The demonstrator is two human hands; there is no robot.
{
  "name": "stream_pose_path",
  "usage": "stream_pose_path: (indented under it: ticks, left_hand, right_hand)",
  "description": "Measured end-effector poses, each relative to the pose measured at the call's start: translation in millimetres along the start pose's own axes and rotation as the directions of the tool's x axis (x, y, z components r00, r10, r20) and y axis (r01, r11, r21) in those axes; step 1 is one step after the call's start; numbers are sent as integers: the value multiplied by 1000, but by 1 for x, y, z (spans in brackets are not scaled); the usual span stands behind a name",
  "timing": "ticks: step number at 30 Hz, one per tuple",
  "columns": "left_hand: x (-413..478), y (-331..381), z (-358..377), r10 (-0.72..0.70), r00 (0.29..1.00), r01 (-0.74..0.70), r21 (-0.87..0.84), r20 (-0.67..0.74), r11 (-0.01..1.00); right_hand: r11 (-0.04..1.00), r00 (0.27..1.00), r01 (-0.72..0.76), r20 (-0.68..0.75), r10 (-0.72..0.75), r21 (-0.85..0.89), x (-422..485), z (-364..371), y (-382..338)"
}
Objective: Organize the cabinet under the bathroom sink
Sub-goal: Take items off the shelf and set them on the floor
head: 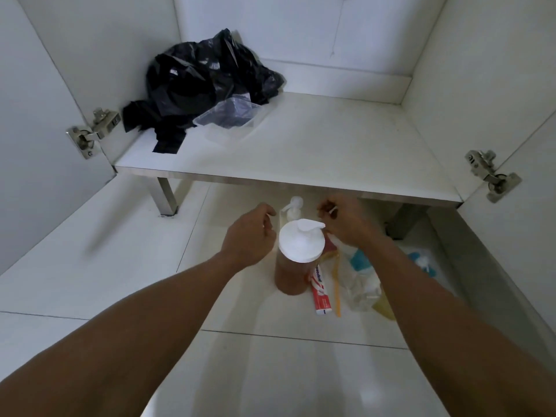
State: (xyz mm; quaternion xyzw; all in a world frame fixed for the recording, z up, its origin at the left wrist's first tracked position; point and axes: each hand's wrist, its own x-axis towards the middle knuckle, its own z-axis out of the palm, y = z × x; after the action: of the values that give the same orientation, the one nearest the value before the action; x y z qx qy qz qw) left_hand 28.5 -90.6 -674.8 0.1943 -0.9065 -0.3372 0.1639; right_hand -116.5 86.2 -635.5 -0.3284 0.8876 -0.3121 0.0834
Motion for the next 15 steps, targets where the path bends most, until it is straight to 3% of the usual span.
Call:
stream_pose_path:
  ticks: [6, 8, 11, 15]
  left_hand:
    - [64, 19, -76, 151, 958, -121, 130, -245, 984]
    - [87, 20, -98, 60, 945, -24, 113, -322, 993]
    - [114, 11, -116, -203, 915, 189, -73, -349, 979]
    - [136, -17, -117, -367, 870, 296, -247, -329, 923]
  right_hand:
    - [977, 974, 214, -70, -214, 1, 65, -26, -59]
    - [973, 971, 229, -73, -229, -6, 85, -18, -78]
    - [982, 982, 185, -37, -183, 40, 109, 8, -102]
    - [988, 996, 85, 14, -88, 130, 127, 46, -126]
